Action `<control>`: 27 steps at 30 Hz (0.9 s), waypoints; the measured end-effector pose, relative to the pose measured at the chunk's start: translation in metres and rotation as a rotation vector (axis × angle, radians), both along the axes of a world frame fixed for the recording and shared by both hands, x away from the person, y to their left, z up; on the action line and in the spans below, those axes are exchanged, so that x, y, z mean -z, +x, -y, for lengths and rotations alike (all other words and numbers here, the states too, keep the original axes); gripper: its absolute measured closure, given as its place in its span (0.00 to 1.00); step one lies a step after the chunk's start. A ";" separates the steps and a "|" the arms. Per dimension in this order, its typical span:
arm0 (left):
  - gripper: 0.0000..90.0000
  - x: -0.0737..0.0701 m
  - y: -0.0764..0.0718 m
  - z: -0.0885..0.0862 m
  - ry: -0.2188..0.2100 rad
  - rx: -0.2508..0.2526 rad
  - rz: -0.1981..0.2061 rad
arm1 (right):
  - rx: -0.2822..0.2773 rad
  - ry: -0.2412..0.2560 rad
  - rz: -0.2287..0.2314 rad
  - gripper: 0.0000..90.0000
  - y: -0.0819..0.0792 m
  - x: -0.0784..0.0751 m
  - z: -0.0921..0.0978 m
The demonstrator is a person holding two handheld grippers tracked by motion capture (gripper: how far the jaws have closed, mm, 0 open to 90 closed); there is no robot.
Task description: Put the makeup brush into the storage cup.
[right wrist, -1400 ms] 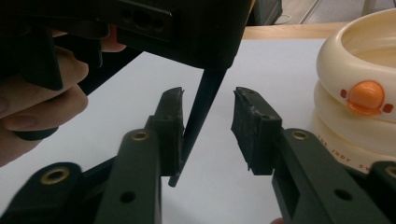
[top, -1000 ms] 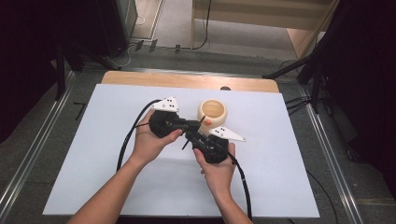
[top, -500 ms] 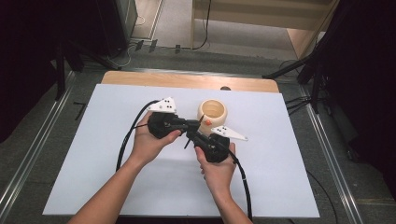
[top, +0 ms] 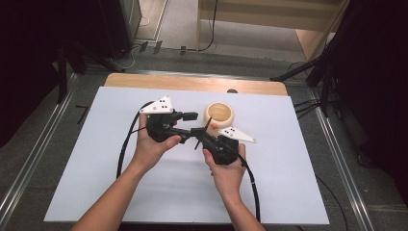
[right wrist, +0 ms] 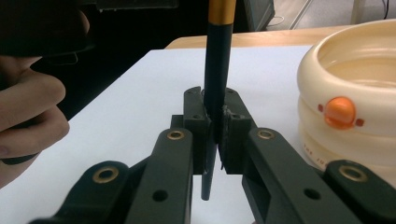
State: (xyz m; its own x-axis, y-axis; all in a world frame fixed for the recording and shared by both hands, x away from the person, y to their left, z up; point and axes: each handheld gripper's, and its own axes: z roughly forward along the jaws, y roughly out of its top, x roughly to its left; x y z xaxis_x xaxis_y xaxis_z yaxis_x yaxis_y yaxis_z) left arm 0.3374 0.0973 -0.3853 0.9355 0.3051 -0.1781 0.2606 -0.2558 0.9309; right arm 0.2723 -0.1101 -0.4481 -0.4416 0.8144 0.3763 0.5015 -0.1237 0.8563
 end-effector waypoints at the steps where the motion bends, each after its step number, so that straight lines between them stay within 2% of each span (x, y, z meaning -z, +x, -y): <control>1: 0.29 0.001 0.000 -0.002 0.004 -0.029 0.006 | 0.002 -0.005 0.005 0.94 0.000 0.000 0.001; 3: 0.16 0.003 -0.002 -0.005 0.019 -0.078 0.021 | 0.005 -0.017 0.015 0.94 0.001 -0.001 0.002; 5: 0.09 0.005 -0.006 -0.009 0.031 -0.127 0.064 | 0.002 -0.030 0.025 0.94 0.002 -0.002 0.003; 7: 0.08 0.006 -0.008 -0.012 0.054 -0.125 0.056 | 0.001 -0.043 0.035 0.94 0.002 -0.003 0.004; 8: 0.03 0.007 -0.010 -0.013 0.059 -0.128 0.062 | 0.002 -0.055 0.041 0.94 0.002 -0.004 0.004; 10: 0.00 0.008 -0.012 -0.017 0.053 -0.130 0.059 | 0.004 -0.069 0.050 0.94 0.003 -0.005 0.005; 19: 0.00 0.018 -0.021 -0.042 -0.010 -0.168 0.061 | 0.011 -0.087 0.075 0.94 0.005 -0.013 0.014; 27: 0.00 0.036 -0.035 -0.060 0.001 -0.212 0.073 | -0.002 -0.111 0.108 0.94 0.007 -0.019 0.015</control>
